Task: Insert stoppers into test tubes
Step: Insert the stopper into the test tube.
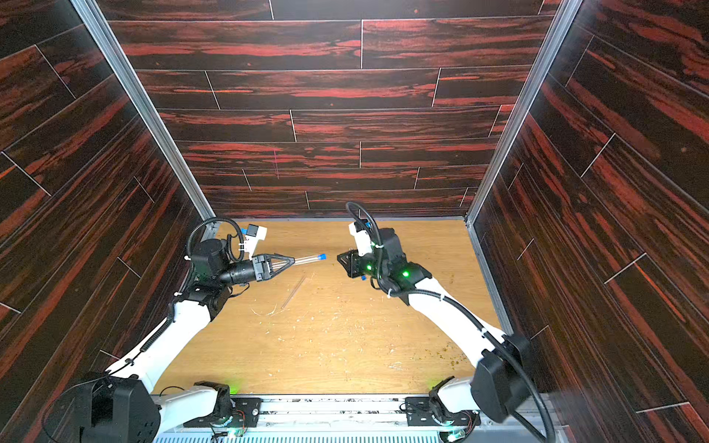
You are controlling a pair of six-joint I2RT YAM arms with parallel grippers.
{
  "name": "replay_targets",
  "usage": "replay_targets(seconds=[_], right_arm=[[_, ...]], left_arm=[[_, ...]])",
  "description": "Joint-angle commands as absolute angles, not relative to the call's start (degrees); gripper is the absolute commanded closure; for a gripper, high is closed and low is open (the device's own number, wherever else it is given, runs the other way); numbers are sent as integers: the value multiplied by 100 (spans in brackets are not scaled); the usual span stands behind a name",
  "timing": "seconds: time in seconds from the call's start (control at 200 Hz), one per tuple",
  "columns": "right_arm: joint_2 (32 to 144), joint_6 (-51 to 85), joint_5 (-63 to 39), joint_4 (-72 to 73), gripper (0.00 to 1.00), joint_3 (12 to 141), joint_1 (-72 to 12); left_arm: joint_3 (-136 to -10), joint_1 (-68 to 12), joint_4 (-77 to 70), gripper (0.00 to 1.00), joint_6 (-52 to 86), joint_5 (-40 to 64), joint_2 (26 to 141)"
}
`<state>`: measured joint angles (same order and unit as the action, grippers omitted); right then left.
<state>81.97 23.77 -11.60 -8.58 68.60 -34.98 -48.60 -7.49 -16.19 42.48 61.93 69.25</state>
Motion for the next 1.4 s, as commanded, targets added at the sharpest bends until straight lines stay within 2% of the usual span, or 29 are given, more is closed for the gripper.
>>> replay_targets(seconds=[0.0, 0.08, 0.266, 0.536, 0.626, 0.696, 0.827, 1.032, 1.223, 1.393], right_arm=[[8516, 2826, -1301, -1179, 92, 7168, -3516], [8654, 2914, -1403, -1209, 100, 7256, -3516], [8926, 3155, -1711, -1288, 100, 7480, -3524], [9316, 3260, -1557, -1731, 100, 8036, -3726], [9210, 3232, -1346, -1816, 100, 7912, -3680], [8990, 3124, -1572, -1624, 100, 7652, -3566], [8427, 3109, -2514, -1037, 81, 6965, -3140], [8130, 3765, -4170, -210, 67, 6521, -2441], [8315, 4662, -5242, 1028, 60, 6396, -2426], [8494, 4910, -5483, 1374, 56, 6372, -2426]], left_arm=[[-4821, -721, -1644, 90, 4150, 6242, 6809], [-4837, -721, -1621, 90, 4148, 6243, 6802], [-4823, -721, -1582, 91, 4064, 6225, 6811], [-4821, -729, -1469, 91, 3955, 6203, 6797], [-4843, -729, -1393, 91, 3935, 6214, 6785], [-4843, -730, -1393, 91, 3922, 6214, 6777], [-4851, -729, -1405, 91, 3959, 6226, 6784], [-4843, -729, -1521, 91, 4036, 6248, 6798], [-4834, -731, -1521, 91, 4041, 6262, 6801], [-4842, -730, -1521, 91, 4046, 6268, 6802]])
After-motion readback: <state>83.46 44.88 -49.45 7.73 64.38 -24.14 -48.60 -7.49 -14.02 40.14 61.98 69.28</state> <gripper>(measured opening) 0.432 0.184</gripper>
